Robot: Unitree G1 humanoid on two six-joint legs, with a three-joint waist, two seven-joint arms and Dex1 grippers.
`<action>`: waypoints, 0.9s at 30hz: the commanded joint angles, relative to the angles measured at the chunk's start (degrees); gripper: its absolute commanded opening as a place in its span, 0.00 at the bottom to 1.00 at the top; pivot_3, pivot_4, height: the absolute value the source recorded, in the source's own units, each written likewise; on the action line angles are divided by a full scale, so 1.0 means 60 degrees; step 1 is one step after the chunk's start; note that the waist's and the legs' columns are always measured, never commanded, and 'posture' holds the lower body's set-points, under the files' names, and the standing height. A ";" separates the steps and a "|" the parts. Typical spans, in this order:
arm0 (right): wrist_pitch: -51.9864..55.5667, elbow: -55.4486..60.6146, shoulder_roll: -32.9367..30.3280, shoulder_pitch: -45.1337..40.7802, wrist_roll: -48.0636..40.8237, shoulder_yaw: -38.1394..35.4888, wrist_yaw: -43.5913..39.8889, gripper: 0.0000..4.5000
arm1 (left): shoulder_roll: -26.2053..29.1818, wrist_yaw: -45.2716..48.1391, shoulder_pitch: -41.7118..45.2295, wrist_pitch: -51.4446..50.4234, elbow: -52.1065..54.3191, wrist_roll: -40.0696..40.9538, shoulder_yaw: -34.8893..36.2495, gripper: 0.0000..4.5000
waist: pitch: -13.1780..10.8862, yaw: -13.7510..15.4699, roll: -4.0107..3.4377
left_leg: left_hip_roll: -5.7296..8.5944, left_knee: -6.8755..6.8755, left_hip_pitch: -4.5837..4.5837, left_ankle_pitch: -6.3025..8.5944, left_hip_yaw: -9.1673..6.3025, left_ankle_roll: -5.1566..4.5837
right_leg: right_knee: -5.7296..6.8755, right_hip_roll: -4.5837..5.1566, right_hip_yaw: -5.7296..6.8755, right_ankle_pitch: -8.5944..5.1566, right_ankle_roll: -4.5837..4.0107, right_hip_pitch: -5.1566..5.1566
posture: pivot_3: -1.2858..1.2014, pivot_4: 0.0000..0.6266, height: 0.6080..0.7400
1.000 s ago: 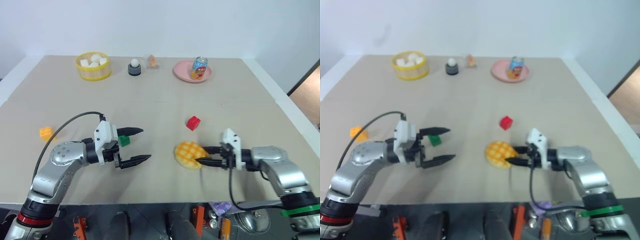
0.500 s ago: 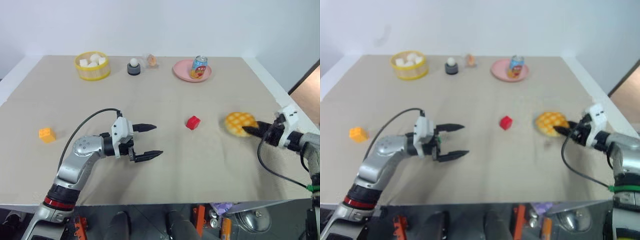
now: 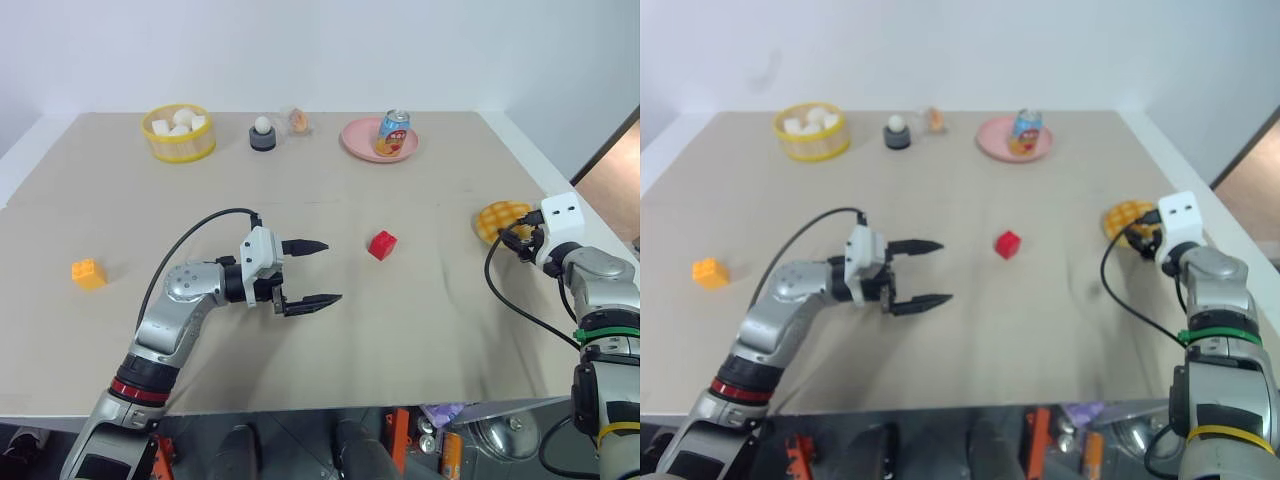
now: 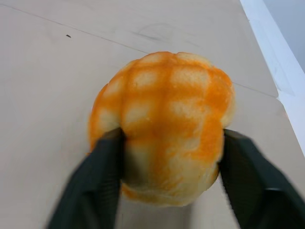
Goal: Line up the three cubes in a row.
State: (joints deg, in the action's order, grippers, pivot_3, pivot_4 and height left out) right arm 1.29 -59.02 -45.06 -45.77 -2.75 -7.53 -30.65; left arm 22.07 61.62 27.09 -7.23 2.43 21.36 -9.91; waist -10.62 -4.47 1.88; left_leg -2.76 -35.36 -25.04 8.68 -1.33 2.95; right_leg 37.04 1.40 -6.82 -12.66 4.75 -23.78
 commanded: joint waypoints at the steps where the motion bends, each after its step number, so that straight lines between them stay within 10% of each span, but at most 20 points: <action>1: 0.0096 0.0119 -0.0023 -0.0469 -0.0263 -0.0381 0.0109 0.87 | -0.0046 -0.0048 0.0104 0.0117 0.0093 0.0107 0.0181 1.00 | 0.0000 -0.0011 0.0000 | 0.0000 -0.0002 0.0002 -0.0002 0.0000 -0.0002 | 0.0000 0.0000 0.0000 0.0001 0.0000 0.0002 | 0.52 0.24 1.00; 16: 0.0161 0.1672 0.0358 -0.0751 -0.0680 -0.0731 0.0323 0.87 | -0.0182 -0.0713 -0.0035 0.0017 0.0154 -0.0173 0.0166 1.00 | 0.0000 -0.0057 -0.0007 | 0.0002 0.0000 -0.0001 -0.0009 0.0003 -0.0014 | 0.0000 0.0000 -0.0008 0.0010 0.0006 -0.0001 | 0.52 0.24 1.00; 27: 0.3129 0.8615 0.0582 0.3817 -0.2241 0.0004 -0.2422 0.87 | 0.0470 -0.0931 -0.0655 -0.0551 0.0897 0.0063 0.0568 1.00 | 0.0004 0.0050 -0.0029 | 0.0005 0.0004 -0.0014 -0.0003 -0.0039 -0.0019 | 0.0007 0.0000 0.0026 -0.0013 0.0003 0.0005 | 0.52 0.24 1.00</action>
State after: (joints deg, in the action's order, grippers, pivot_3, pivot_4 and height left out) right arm 19.30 -11.71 -40.64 -22.89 -15.45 -6.61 -44.96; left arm 24.62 56.18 23.02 -10.50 5.11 20.65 -7.32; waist -10.59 -4.17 1.71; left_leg -2.72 -35.38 -25.12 8.66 -1.54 2.84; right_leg 37.08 1.40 -6.67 -12.71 4.77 -23.74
